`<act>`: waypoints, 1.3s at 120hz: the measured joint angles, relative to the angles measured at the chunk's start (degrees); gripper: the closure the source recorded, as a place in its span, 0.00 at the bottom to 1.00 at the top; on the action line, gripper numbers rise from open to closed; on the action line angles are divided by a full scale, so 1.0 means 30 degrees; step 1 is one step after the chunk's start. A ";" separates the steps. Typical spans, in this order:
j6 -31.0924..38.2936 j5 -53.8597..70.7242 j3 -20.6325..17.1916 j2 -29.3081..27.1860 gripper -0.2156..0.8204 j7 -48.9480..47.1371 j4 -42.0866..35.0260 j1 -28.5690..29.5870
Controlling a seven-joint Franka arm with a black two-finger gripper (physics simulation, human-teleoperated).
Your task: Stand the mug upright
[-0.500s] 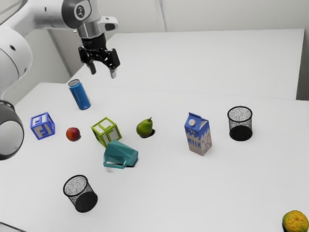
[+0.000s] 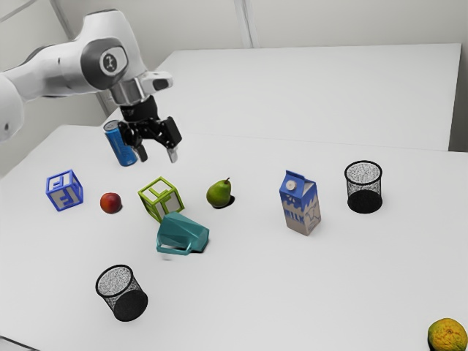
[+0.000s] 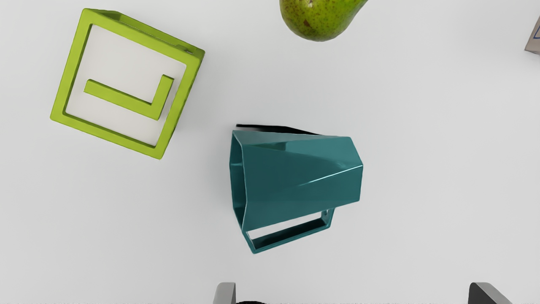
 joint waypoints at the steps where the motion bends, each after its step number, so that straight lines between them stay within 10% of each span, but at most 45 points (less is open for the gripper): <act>1: 0.0188 -0.0012 0.0000 -0.0173 0.21 -0.0028 -0.0319 -0.0021; 73: 1.0048 -0.2757 0.1773 -0.1531 0.21 0.1764 -0.8406 0.0397; 156: 1.1131 -1.1860 0.1936 0.0372 0.21 0.8585 -0.9480 0.0369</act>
